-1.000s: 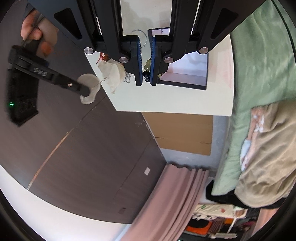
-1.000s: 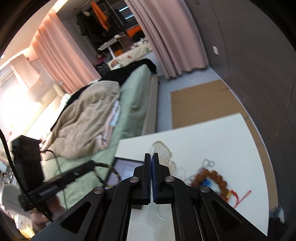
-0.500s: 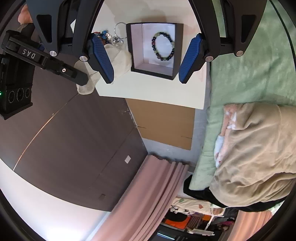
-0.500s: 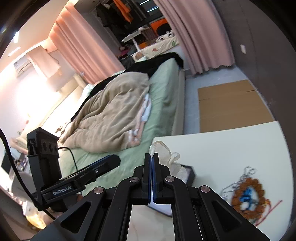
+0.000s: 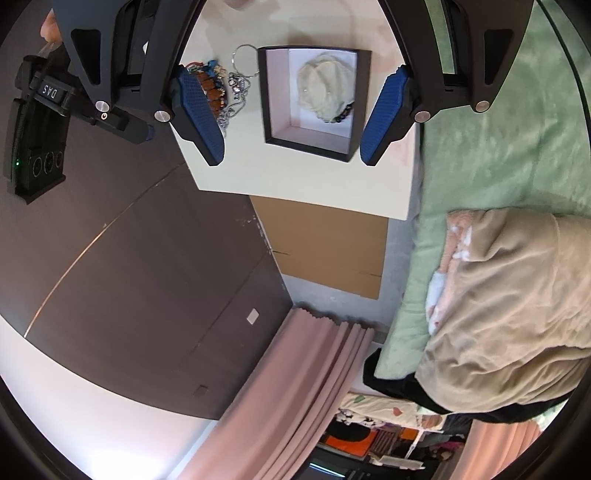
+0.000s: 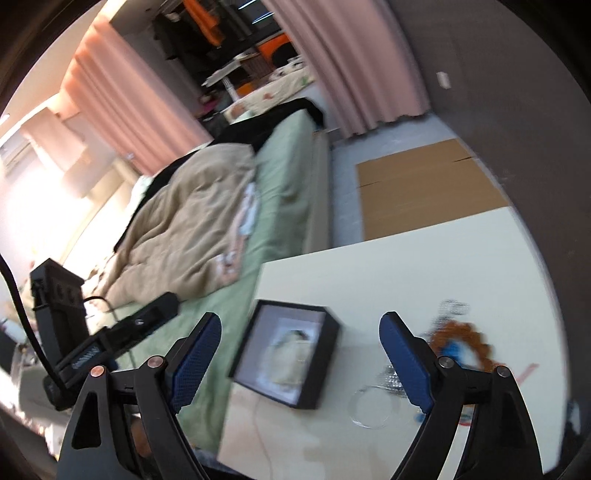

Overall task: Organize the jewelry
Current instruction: 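Lower the white cloth pouch into the box and open the right tool, then grasp silver pendant with left tool while right tool grasps red string bracelet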

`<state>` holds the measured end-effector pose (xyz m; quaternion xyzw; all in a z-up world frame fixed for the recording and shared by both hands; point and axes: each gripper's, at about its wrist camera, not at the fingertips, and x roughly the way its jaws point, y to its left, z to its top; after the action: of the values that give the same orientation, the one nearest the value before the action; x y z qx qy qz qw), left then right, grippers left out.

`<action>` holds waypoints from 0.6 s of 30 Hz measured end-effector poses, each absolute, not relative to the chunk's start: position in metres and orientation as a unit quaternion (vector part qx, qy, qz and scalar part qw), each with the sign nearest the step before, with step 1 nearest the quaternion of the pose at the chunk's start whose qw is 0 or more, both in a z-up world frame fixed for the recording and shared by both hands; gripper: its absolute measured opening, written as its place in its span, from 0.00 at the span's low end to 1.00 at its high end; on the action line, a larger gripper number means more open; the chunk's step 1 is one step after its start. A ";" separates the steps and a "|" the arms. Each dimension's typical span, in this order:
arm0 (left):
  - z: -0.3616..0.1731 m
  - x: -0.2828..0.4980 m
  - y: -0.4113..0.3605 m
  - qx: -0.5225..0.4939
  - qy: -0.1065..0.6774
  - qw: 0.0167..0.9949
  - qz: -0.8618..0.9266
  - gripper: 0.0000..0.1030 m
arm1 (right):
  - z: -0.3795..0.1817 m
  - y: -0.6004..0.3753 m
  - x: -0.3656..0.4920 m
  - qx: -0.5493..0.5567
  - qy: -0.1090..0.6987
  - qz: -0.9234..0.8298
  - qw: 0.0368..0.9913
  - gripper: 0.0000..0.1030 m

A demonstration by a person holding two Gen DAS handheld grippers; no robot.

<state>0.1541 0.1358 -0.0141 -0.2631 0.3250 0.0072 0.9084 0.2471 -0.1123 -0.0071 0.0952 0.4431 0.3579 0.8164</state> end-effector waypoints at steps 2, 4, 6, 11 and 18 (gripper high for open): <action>-0.011 0.157 0.127 -0.256 0.327 0.910 0.001 0.74 | -0.006 -0.128 0.249 0.097 0.446 0.343 0.821 0.85; -0.009 0.158 0.117 -0.247 0.326 0.912 -0.005 0.74 | -0.009 -0.145 0.251 0.111 0.452 0.338 0.818 0.87; -0.008 0.161 0.106 -0.237 0.329 0.914 -0.013 0.74 | -0.015 -0.159 0.252 0.125 0.461 0.331 0.814 0.89; -0.012 0.171 0.076 -0.213 0.350 0.912 -0.038 0.74 | -0.021 -0.183 0.252 0.145 0.465 0.318 0.814 0.91; -0.022 0.184 0.041 -0.187 0.369 0.908 -0.069 0.74 | -0.030 -0.221 0.252 0.164 0.469 0.285 0.820 0.91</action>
<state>0.1844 0.0407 -0.0219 -0.1868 0.3691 -0.0688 0.9078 0.2522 -0.2206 -0.0301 0.1640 0.4687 0.2848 0.8199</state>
